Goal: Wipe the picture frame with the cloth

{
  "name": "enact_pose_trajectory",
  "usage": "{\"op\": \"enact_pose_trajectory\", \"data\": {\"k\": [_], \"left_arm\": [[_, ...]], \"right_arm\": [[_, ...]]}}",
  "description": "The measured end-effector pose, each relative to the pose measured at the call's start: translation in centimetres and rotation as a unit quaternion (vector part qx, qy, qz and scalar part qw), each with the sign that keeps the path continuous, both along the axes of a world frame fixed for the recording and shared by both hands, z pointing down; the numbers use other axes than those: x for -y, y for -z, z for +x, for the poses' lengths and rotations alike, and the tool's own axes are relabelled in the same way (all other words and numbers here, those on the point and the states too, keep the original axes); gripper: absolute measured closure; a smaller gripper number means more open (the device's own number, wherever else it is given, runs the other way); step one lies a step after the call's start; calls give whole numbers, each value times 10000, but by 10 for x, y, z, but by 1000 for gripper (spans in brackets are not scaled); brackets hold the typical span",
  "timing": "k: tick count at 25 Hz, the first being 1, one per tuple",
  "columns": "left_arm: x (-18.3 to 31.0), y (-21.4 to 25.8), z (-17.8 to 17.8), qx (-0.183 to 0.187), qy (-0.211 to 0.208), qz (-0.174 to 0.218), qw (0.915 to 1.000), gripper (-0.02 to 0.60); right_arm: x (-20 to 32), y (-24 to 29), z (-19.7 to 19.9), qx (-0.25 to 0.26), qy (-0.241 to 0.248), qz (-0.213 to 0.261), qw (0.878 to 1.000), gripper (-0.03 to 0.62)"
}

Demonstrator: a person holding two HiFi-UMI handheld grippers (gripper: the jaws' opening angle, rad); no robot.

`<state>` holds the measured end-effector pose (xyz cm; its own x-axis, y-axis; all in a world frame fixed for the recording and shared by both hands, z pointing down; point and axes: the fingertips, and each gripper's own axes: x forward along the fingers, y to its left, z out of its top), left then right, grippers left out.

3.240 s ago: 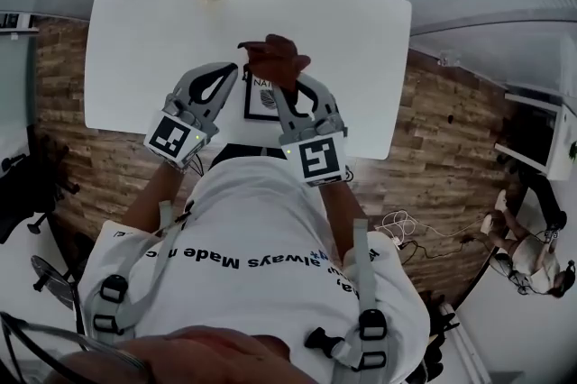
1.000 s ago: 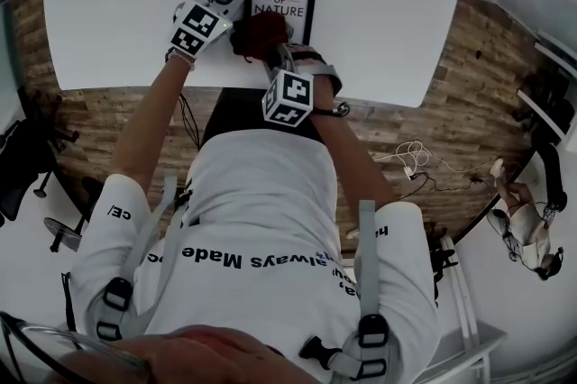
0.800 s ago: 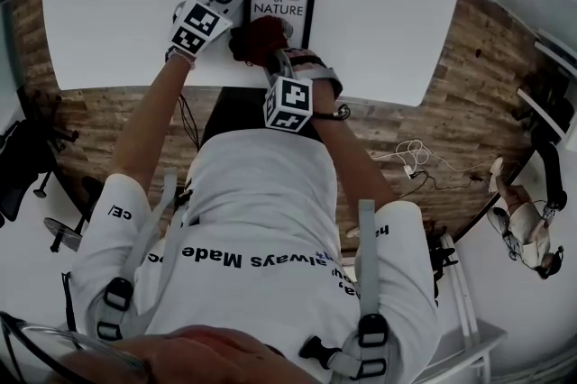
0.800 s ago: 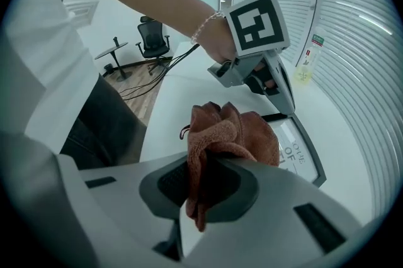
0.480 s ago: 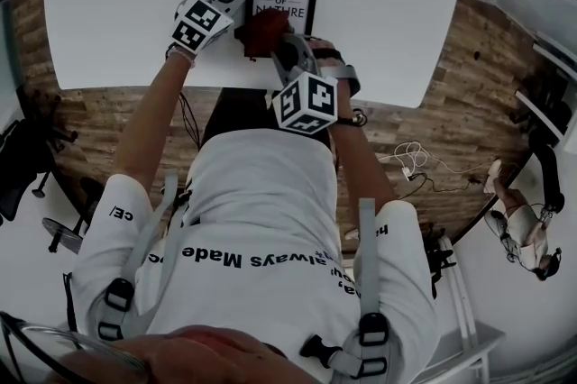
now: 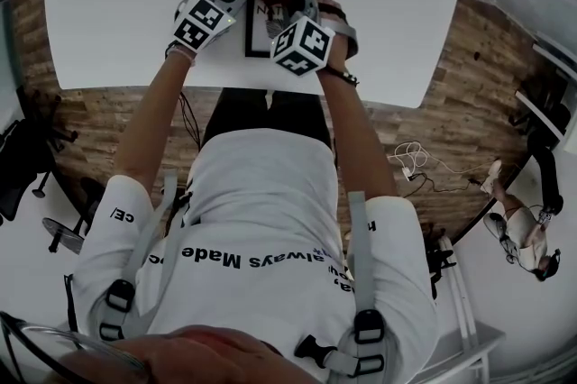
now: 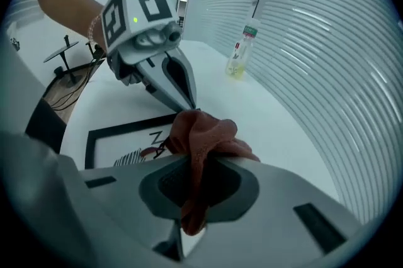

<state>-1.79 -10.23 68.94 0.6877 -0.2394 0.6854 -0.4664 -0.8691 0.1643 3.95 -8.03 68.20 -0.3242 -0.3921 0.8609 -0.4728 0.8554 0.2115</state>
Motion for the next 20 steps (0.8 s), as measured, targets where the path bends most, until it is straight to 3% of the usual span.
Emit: {"op": "enact_pose_trajectory", "data": {"k": [8, 20], "left_arm": [[0, 0, 0, 12, 33, 31, 10000, 580], [1, 0, -1, 187, 19, 123, 9997, 580]], "right_arm": [[-15, -11, -3, 197, -27, -359, 9992, 579], [-109, -16, -14, 223, 555, -1192, 9911, 579]]}}
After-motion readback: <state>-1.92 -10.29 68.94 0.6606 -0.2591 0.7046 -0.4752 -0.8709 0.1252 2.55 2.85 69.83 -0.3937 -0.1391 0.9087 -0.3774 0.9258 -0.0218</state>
